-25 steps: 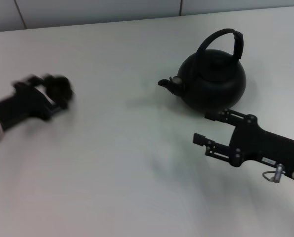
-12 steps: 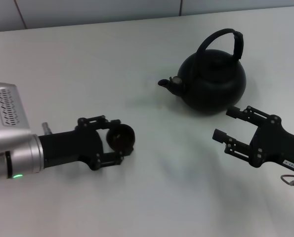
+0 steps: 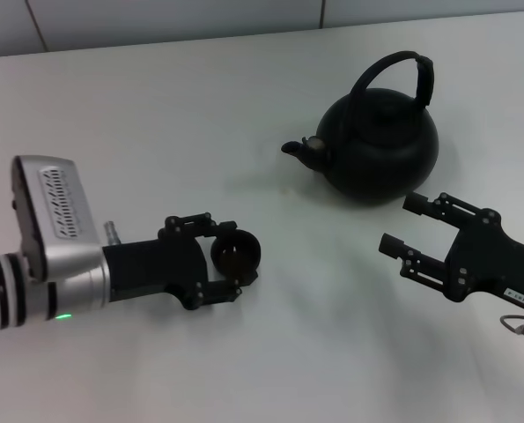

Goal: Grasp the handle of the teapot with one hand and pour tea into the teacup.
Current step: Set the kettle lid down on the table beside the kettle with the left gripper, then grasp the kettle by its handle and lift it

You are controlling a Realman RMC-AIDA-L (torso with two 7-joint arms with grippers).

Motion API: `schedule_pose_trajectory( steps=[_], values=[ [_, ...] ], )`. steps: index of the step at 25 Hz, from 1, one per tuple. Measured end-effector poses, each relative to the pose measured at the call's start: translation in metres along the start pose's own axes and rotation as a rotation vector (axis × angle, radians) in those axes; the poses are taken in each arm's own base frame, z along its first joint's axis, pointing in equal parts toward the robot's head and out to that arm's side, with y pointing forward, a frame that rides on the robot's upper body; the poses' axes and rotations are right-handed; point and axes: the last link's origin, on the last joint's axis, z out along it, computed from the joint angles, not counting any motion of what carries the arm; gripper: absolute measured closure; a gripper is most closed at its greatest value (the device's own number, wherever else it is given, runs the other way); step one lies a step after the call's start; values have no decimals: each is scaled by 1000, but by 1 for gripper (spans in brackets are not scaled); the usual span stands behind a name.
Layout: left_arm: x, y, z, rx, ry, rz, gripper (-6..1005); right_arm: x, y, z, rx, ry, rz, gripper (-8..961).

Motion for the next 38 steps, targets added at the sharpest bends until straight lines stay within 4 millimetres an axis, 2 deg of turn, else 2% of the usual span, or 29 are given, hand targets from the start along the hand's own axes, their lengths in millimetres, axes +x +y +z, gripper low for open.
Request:
schedule_pose_trajectory(
  steps=[4, 18, 24, 29, 31, 32, 33, 34, 35, 36, 38],
  values=[
    [-2, 4, 11, 9, -31, 19, 279, 1, 1, -1, 4, 3, 3, 270],
    [-1, 4, 12, 16, -35, 41, 270, 2, 3, -3, 4, 0, 10, 270],
    [0, 5, 11, 17, -23, 41, 148, 2, 3, -2, 4, 1, 10, 269],
    [7, 6, -1, 42, 44, 32, 149, 2, 2, -2, 4, 2, 9, 269],
    [18, 1, -39, 109, 174, -1, 149, 2, 2, -1, 4, 2, 7, 269],
    [18, 1, -39, 109, 174, -1, 150, 1, 1, 0, 3, 2, 7, 269],
    [19, -1, -54, 118, 210, -17, 150, 1, 1, 0, 3, 2, 5, 269],
    [19, -1, -54, 118, 210, -17, 150, 1, 1, 0, 3, 2, 5, 269],
    [20, -1, -88, 96, 272, -60, 150, 1, 1, 0, 3, 1, 5, 269],
    [17, 1, -113, 83, 304, -98, 151, 1, 0, 0, 4, 0, 4, 269],
    [11, 5, -138, 77, 338, -136, 151, 0, 0, 0, 6, -2, 4, 270]
  ],
)
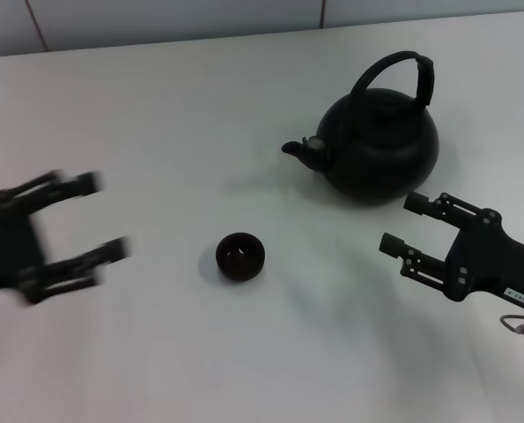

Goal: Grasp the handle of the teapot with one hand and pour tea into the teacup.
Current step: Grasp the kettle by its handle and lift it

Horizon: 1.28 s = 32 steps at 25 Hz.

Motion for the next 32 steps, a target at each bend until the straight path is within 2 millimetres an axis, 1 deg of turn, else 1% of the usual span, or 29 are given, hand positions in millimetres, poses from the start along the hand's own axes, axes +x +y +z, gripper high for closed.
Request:
schedule_pose_trajectory(
  steps=[1, 2, 4, 5, 7, 10, 11, 21, 26, 32],
  values=[
    [0, 0, 0, 0, 0, 0, 152, 0, 0, 0, 0, 0, 0, 270],
    [2, 4, -22, 2, 25, -23, 152, 0, 0, 0, 0, -1, 0, 270],
    [0, 10, -47, 36, 41, -29, 151, 0, 1, 1, -2, -3, 1, 270],
    [-3, 13, -56, 58, 35, -15, 151, 0, 1, 2, -2, -4, 2, 270],
    [-5, 15, -60, 66, 27, -5, 150, 0, 1, 3, -2, -4, 3, 270],
    [-13, 21, -59, 32, -28, 0, 151, 0, 0, 4, -4, -5, 8, 270],
    [-13, 21, -59, 32, -28, 0, 151, -1, 0, 5, -4, -5, 9, 270],
    [-42, 27, -49, 6, -189, 24, 153, -1, -3, 9, -5, 0, 7, 270],
    [-47, 28, -45, -6, -226, 31, 153, -1, -3, 9, -1, 4, 8, 271],
    [-46, 26, -43, 9, -217, 43, 153, 1, -2, 6, 30, -11, 18, 271]
  ],
)
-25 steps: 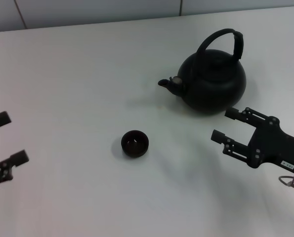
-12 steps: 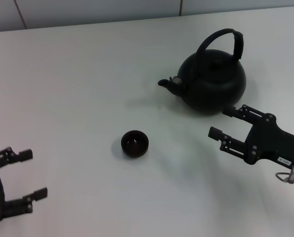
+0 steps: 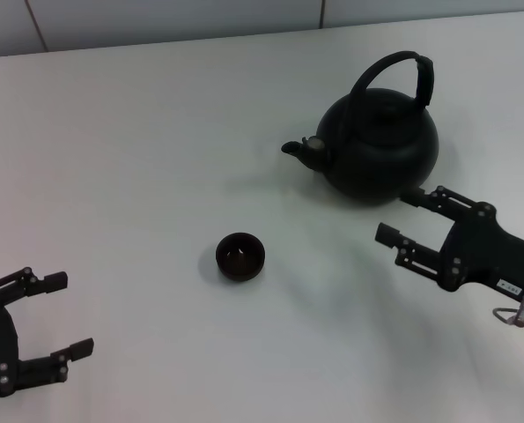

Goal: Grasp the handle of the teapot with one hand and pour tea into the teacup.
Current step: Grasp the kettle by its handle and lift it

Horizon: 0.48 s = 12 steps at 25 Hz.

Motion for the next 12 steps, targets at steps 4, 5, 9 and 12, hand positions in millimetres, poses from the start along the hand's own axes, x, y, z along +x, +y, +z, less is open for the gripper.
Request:
schedule_pose_trajectory(
  steps=[4, 5, 9, 12],
  values=[
    [0, -2, 0, 17, 2, 0, 153, 6, 2, -7, 133, -74, -18, 271],
    [0, -2, 0, 23, 4, -2, 153, 7, 2, -9, 175, -90, -31, 271],
    [0, -2, 1, 35, 12, -6, 153, 14, 0, -16, 414, -154, -58, 270],
    [-1, -1, 2, 36, 14, -9, 153, 18, -3, -16, 558, -166, -79, 269]
  ],
)
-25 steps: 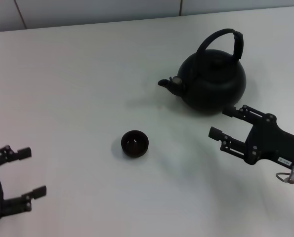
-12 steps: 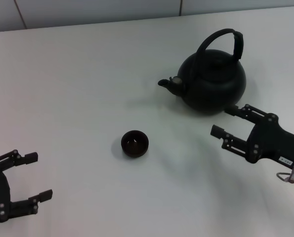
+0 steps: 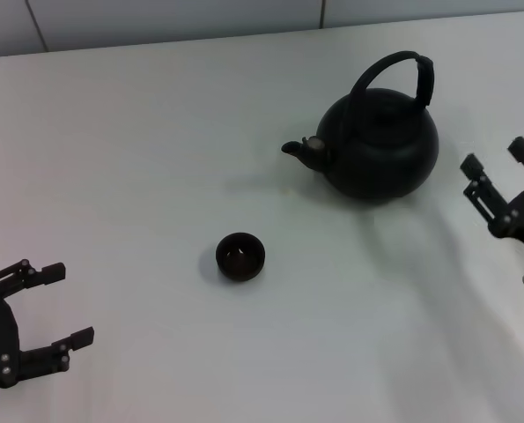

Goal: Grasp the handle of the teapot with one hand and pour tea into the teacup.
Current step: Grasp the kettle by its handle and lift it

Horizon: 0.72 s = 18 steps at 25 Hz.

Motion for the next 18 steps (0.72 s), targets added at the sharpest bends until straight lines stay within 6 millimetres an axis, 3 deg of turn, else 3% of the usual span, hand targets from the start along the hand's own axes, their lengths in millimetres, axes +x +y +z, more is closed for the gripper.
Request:
schedule_pose_trajectory(
  steps=[8, 18],
  values=[
    [0, 0, 0, 11, 10, -7, 153, -1, -9, 14, 47, 2, -6, 271],
    [-1, 3, 0, 26, 20, -17, 153, -4, -28, 53, -24, 82, 45, 273]
  ],
)
